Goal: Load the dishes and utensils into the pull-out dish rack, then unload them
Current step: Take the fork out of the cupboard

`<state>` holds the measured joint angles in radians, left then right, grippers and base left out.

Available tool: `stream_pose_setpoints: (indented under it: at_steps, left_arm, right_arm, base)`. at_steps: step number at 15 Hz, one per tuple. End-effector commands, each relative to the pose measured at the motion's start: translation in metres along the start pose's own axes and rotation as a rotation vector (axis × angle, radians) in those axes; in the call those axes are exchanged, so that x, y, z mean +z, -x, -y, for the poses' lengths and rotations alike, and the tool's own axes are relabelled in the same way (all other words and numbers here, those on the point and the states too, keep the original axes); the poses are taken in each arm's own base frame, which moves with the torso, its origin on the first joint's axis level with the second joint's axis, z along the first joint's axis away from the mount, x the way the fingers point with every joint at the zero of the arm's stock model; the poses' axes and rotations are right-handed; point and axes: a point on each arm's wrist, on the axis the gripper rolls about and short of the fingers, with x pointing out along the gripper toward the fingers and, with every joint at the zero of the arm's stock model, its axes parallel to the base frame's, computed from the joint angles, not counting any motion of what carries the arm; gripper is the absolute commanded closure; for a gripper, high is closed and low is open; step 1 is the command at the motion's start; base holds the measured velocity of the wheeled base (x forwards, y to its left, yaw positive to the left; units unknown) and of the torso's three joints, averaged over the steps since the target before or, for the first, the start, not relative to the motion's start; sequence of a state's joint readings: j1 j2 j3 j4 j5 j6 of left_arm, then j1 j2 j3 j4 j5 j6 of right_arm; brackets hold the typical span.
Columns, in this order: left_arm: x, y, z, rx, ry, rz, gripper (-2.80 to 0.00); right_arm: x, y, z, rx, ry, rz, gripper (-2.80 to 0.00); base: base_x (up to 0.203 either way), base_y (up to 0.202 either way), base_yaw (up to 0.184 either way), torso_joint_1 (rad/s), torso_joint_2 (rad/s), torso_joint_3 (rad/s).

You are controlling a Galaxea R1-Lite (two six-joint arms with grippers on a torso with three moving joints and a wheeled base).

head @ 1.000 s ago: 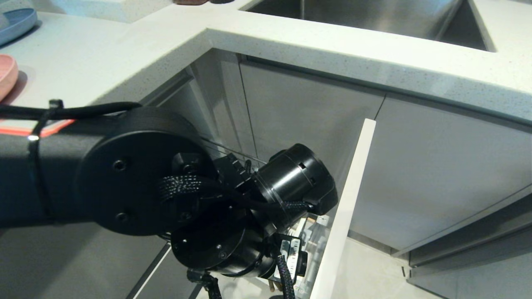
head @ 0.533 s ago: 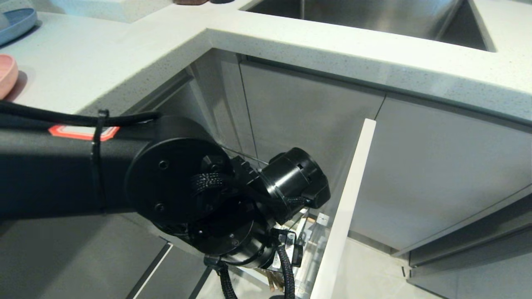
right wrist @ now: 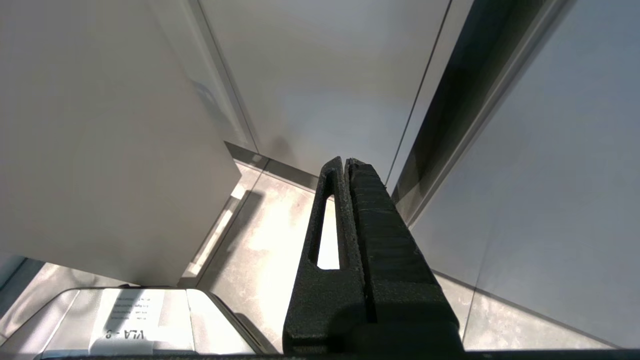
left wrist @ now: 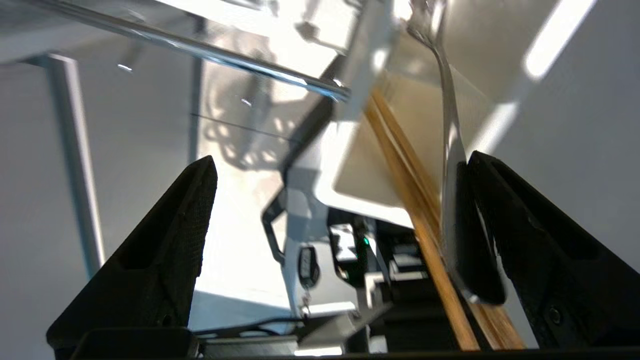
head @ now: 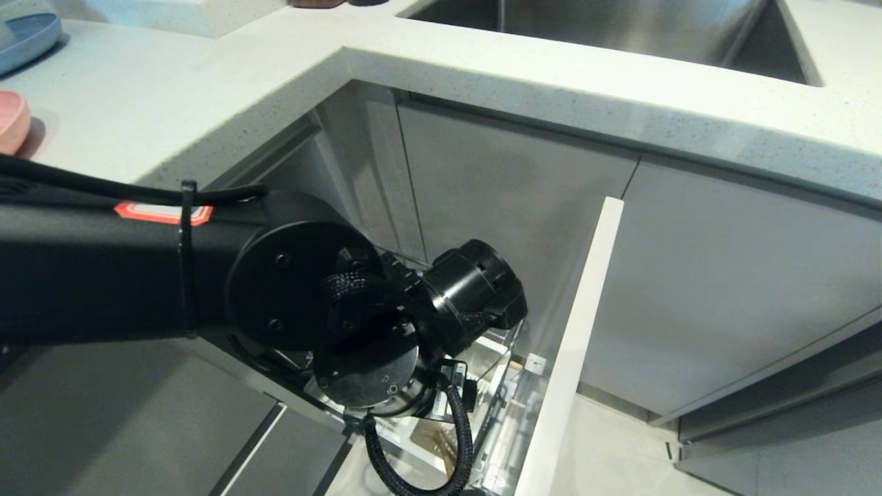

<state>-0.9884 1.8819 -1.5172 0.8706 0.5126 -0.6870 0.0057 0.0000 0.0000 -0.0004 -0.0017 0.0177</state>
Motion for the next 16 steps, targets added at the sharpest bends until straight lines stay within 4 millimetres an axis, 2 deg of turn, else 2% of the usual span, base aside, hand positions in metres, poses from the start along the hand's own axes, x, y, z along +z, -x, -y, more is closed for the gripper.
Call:
stream_pose_setpoints:
  at_steps: [1,10,16]
  left_arm:
    - [0.001,0.001,-0.002,0.014,0.009,0.009,-2.80]
    - [0.000,-0.003,0.007,-0.016,0.028,0.023,-2.80]
    - [-0.001,0.003,0.020,-0.144,0.063,-0.030,-2.80]
  right_arm:
    - [0.000,0.000,0.000,0.000,0.000,-0.002,0.00]
    - [0.000,0.000,0.000,0.000,0.000,-0.002,0.00]
    - [0.000,0.000,0.000,0.001,0.001,0.000,0.00]
  base:
    - [0.000,0.000,0.000,0.000,0.00,0.000]
    - [0.000,0.000,0.000,0.000,0.00,0.000]
    - [0.000,0.000,0.000,0.000,0.00,0.000]
